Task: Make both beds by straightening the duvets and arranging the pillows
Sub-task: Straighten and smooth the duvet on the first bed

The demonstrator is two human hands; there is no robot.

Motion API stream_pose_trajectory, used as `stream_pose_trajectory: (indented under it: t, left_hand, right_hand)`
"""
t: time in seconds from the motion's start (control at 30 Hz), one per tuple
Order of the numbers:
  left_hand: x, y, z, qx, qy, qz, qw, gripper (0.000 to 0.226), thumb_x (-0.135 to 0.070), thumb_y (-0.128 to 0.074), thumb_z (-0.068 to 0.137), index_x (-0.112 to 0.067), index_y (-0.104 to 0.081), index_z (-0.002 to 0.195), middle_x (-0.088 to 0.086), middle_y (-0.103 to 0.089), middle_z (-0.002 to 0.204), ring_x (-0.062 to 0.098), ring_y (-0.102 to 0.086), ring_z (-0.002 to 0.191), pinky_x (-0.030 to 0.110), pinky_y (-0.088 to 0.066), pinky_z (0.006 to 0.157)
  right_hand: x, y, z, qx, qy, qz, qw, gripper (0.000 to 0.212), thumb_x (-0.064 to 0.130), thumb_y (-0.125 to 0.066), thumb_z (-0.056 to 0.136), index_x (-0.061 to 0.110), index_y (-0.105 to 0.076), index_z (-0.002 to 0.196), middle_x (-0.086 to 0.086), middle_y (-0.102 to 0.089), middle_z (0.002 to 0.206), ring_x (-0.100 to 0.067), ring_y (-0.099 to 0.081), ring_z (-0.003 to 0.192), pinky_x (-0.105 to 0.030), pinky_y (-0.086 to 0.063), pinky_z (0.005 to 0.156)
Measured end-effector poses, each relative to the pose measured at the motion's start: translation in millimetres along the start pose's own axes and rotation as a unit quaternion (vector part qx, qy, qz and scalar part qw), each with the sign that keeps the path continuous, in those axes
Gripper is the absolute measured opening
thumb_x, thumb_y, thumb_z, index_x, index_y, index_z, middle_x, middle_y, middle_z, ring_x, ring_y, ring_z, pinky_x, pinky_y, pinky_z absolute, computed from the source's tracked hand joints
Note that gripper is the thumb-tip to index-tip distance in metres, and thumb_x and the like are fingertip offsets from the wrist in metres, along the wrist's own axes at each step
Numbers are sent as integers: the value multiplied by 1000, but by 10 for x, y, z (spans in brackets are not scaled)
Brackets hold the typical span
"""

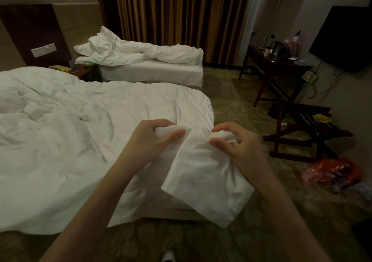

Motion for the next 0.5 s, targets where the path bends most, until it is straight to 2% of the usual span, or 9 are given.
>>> stream_pose_trajectory:
  t: [0.07, 0.17, 0.3, 0.37, 0.5]
  left_hand:
    - [165, 1, 339, -24, 0, 1, 1000, 8, -35, -68, 82, -33, -67, 74, -23, -67, 78, -5, -61, 76, 9, -45, 66]
    - [484, -27, 876, -62, 14, -5, 998, 14, -37, -69, 81, -27, -66, 71, -17, -67, 72, -6, -59, 69, 10, -44, 61]
    - [896, -126, 1697, -62, 29, -17, 998, 23, -37, -68, 82, -18, -69, 69, -7, -68, 66, 4, -59, 59, 28, -49, 58]
    - [1071, -172, 2138, -61, 42, -22, 997, 27, -36, -69, 83, -14, -70, 66, 2, -68, 65, 9, -60, 58, 33, -48, 58]
    - [1340, -290, 2959, -51, 63, -7, 997, 26, -37, -70, 82, -20, -70, 62, 0, -68, 62, 16, -64, 61, 35, -50, 59]
  right_hand:
    - [-180, -38, 260, -3, -9, 2, 1000, 35, 46, -61, 73, 20, -66, 95, 21, -61, 93, 12, -57, 87, -4, -44, 68]
    - [-524, -151, 729, 7, -27, -1, 1000, 38, 48, -57, 74, 19, -66, 96, 21, -61, 94, 14, -56, 87, -3, -43, 68]
    - [-1051, -317, 1519, 7, -44, -20, 999, 39, 50, -56, 76, 16, -69, 90, 16, -65, 87, 8, -58, 83, -3, -42, 67]
    - [-1325, -378, 1917, 4, -53, -32, 998, 44, 53, -54, 76, 13, -70, 85, 9, -67, 82, 1, -59, 79, -8, -44, 64]
    - [-1843, -443, 2616, -6, -82, -22, 996, 55, 62, -48, 75, 11, -67, 81, 1, -66, 76, -8, -58, 73, -22, -45, 62]
Point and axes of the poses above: each hand's wrist, its own z-axis towards the middle knuckle, its own y-axis out of the back of the hand, x = y × z, the point moved 4 cm from there along z, towards the middle knuckle
